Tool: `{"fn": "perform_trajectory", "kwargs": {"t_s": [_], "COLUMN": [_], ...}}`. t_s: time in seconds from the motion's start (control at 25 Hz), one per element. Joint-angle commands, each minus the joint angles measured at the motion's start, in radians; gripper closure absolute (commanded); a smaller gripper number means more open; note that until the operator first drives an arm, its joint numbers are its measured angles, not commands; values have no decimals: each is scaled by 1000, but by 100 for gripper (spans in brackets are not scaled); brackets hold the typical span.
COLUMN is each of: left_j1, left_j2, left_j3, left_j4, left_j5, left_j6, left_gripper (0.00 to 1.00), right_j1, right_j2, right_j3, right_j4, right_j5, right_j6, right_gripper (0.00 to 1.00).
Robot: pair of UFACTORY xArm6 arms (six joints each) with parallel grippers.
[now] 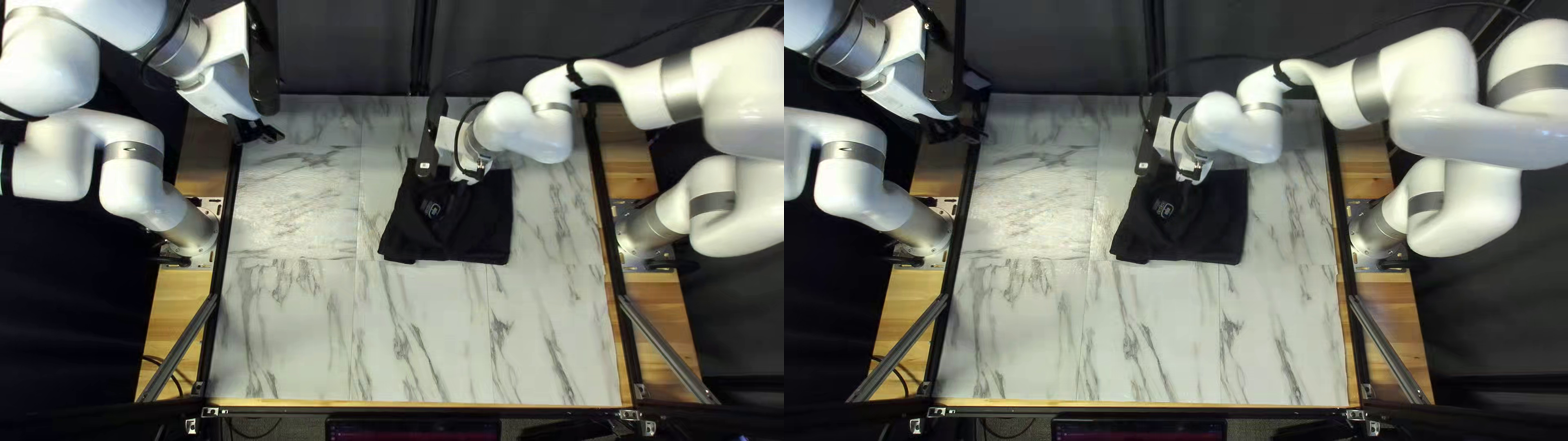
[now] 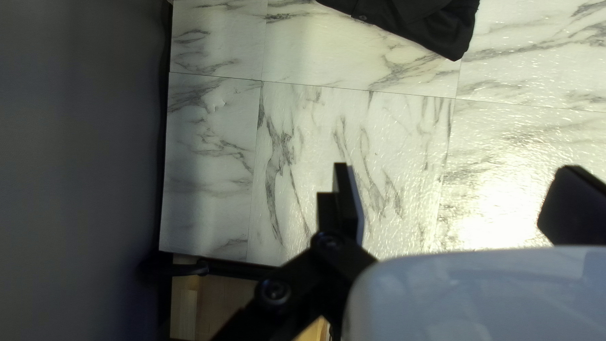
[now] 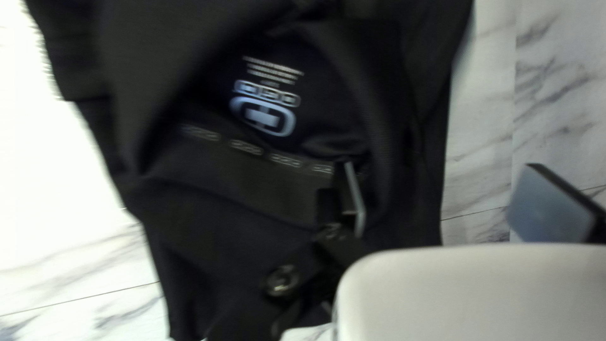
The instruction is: Fold t-shirt
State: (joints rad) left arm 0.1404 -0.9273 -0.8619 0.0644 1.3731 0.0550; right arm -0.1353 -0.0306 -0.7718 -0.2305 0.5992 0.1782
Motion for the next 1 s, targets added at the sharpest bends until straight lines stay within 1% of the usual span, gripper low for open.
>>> {"fn": "perform_trajectory", "kwargs": {"t_s": [0.04,0.12,0.16,0.28,0.48,0.56,0.68,0.76,0.92,1.0], "left_j1": [0,0,0,0,0,0,0,0,0,0], "left_j2": [0,0,0,0,0,0,0,0,0,0], "left_j3": [0,0,0,0,0,0,0,0,0,0], "left_j4": [0,0,0,0,0,0,0,0,0,0], "left_j5": [0,0,0,0,0,0,0,0,0,0], "left_j6": [0,0,0,0,0,0,0,0,0,0], "left_gripper": [0,0,0,0,0,0,0,0,0,0], "right_j1": [96,142,146,197,251,268,306,316,331,327], "right_j2": [26,63,68,130,179,189,231,247,297,314], "right_j3": [-30,-39,-37,-62,-74,-77,-104,-114,-145,-144], "right_j4": [-19,-17,-11,0,-16,-29,-48,-38,30,66], "right_j5": [-49,-109,-124,-189,-250,-263,-275,-274,-267,-277], "right_j6": [54,46,33,22,52,74,95,72,-33,-79], "right_gripper": [0,0,0,0,0,0,0,0,0,0]}}
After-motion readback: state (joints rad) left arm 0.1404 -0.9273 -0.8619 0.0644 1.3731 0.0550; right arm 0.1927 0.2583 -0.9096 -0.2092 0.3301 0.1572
